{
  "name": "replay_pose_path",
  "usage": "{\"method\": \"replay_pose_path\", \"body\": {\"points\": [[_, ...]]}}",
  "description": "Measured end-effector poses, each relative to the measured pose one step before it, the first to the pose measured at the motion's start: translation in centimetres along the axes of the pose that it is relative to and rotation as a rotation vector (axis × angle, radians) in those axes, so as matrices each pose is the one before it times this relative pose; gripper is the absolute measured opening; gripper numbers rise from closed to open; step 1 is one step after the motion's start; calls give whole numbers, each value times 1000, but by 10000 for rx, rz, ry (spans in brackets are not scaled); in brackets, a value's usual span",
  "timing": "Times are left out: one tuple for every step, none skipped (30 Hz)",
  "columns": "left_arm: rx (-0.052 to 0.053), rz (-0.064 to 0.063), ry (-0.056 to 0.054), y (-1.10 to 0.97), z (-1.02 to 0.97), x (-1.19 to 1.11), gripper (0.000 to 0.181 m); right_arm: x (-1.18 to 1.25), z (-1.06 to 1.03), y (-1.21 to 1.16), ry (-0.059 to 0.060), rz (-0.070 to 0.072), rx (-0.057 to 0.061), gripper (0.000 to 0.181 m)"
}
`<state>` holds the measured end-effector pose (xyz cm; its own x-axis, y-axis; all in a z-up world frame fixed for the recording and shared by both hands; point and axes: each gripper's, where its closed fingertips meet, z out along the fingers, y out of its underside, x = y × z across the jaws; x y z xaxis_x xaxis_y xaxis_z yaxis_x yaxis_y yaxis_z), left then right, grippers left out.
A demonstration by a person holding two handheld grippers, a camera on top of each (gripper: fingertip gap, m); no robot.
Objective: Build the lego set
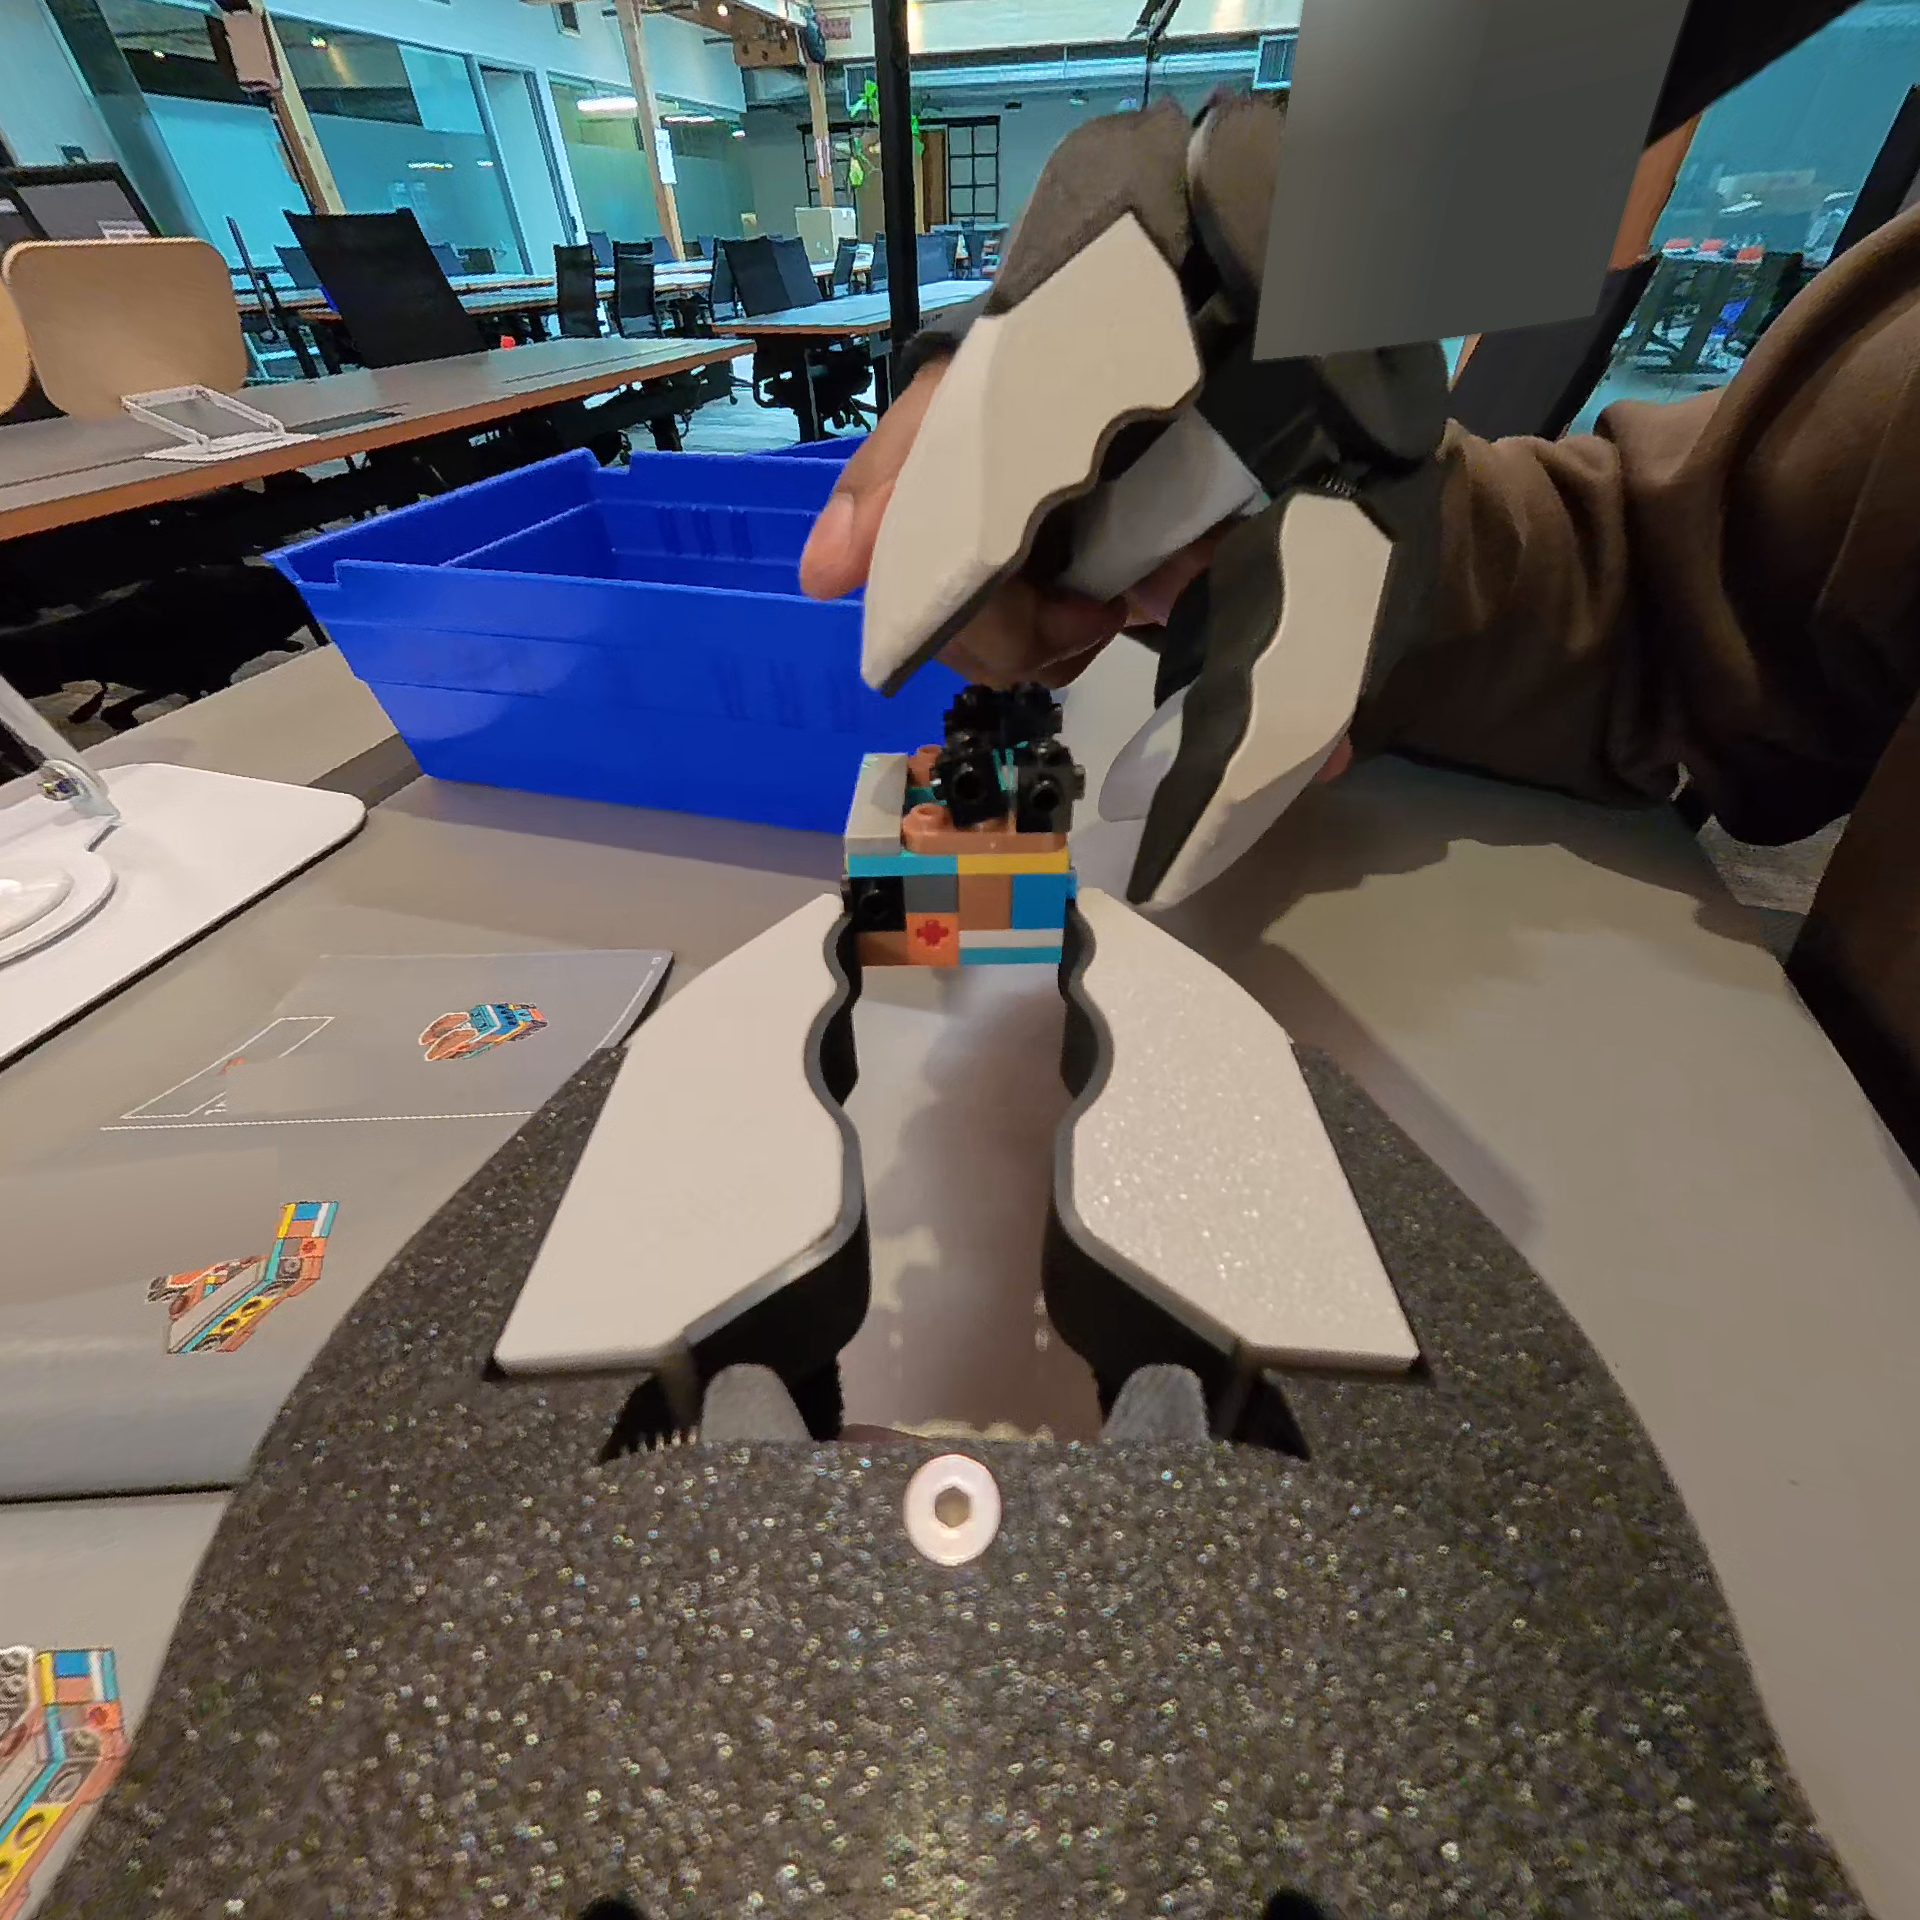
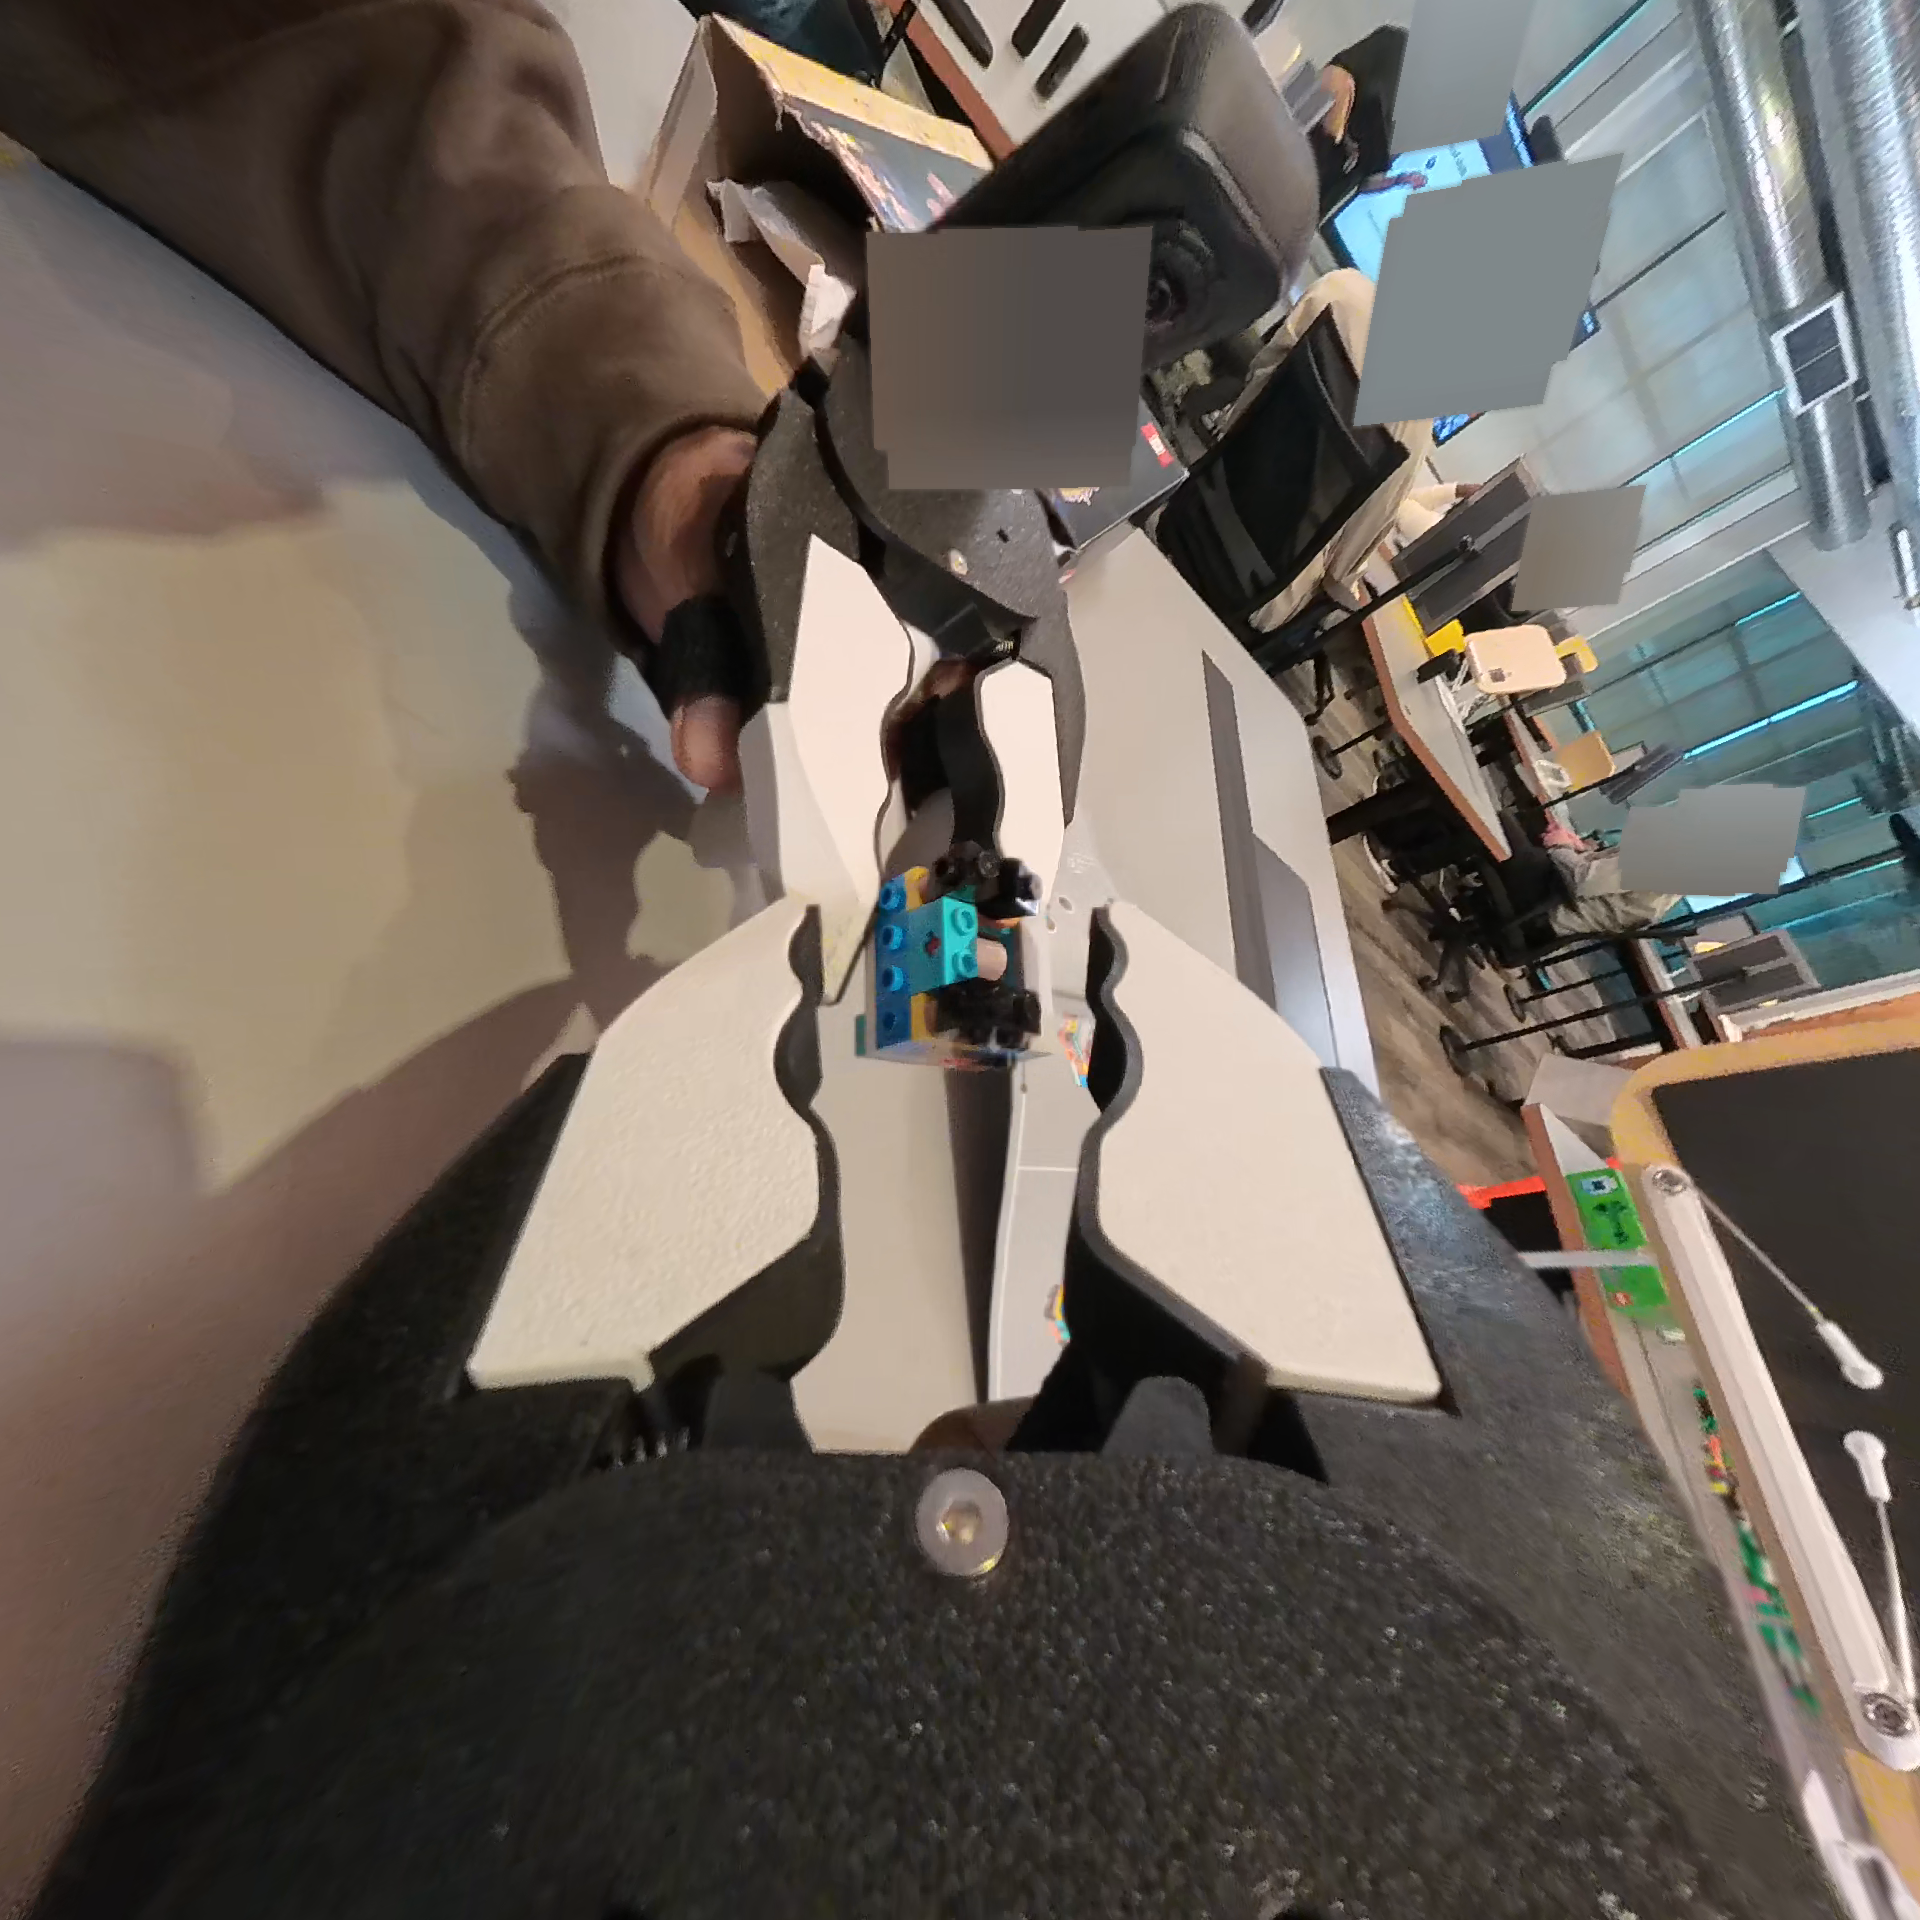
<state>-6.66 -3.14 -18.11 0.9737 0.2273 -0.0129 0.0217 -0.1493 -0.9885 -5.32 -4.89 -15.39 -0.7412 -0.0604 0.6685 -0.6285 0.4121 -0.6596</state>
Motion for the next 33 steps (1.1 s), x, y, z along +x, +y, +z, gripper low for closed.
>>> {"method": "replay_pose_path", "body": {"points": [[23,-22,-25,-37,-60,-96,36,-34,-72,-112,16,-89,113,50],[11,-39,-21,-26,-46,-84,36,-44,-67,-125,6,-73,105,51],[23,-29,-25,-31,-39,-87,36,56,-52,-65,82,-119,60,52],[27,-33,-7,-47,-39,-51,36,65,-23,-15,106,-179,11,53],[35,-43,18,-48,-32,-11,36,56,0,97,108,-214,-70,55],[26,-39,15,-49,-23,-3,36,73,4,125,136,-257,-86,57],[28,-34,10,-51,-29,-26,36,66,4,92,147,-303,-44,60],[29,-30,20,-60,-44,2,36,58,-22,-25,171,-310,60,63],[27,-23,12,-69,-37,-11,36,59,-34,-91,184,-265,127,65],[28,-12,19,-80,-42,10,36,66,-15,-56,179,-212,127,68],[29,-19,23,-81,-39,12,36,30,22,-4,159,-188,99,71],[43,-26,37,-97,-49,30,36,27,33,34,167,-216,72,74],[42,-35,51,-87,-46,46,36,-48,43,91,121,-224,29,76],[25,-45,62,-69,-34,52,36,-71,64,135,114,-225,-10,78],[33,-36,57,-69,-30,49,36,-93,67,137,108,-247,-8,81],[39,-28,77,-76,-40,87,36,-82,47,119,130,-317,-11,82],[54,-16,72,-105,-26,105,36,-46,39,75,145,-363,-12,83],[60,-29,112,-113,-22,165,36,-26,28,0,138,-338,12,84],[52,-46,140,-115,0,221,36,-15,19,-77,112,-266,47,85],[34,-16,135,-81,11,238,36,-8,21,-112,90,-186,60,86],[6,29,143,-36,28,252,36,-28,20,-140,54,-110,68,87],[2,50,145,1,44,270,36,-44,13,-182,15,-56,75,87],[-9,35,152,13,49,281,36,-71,0,-224,-25,-31,84,86],[-29,26,142,55,61,245,36,-34,-5,-258,-17,-40,80,85],[-18,32,129,41,60,231,36,-5,-2,-275,-15,-42,77,85],[-12,33,129,45,55,238,36,-1,-17,-292,-32,-24,86,84],[-37,23,99,53,59,178,36,-61,-3,-295,-81,-2,79,82],[-34,23,115,61,43,196,36,-133,17,-236,-123,10,52,81],[-19,25,107,52,45,183,36,-151,45,-199,-121,4,29,81],[-19,17,106,32,44,188,36,-155,43,-167,-106,4,26,80],[-24,23,75,38,42,132,36,-101,50,-162,-69,-4,21,79],[-17,20,77,30,27,136,36,-119,47,-123,-77,4,7,77],[-9,10,69,11,22,123,36,-119,49,-119,-77,22,9,76]]}}
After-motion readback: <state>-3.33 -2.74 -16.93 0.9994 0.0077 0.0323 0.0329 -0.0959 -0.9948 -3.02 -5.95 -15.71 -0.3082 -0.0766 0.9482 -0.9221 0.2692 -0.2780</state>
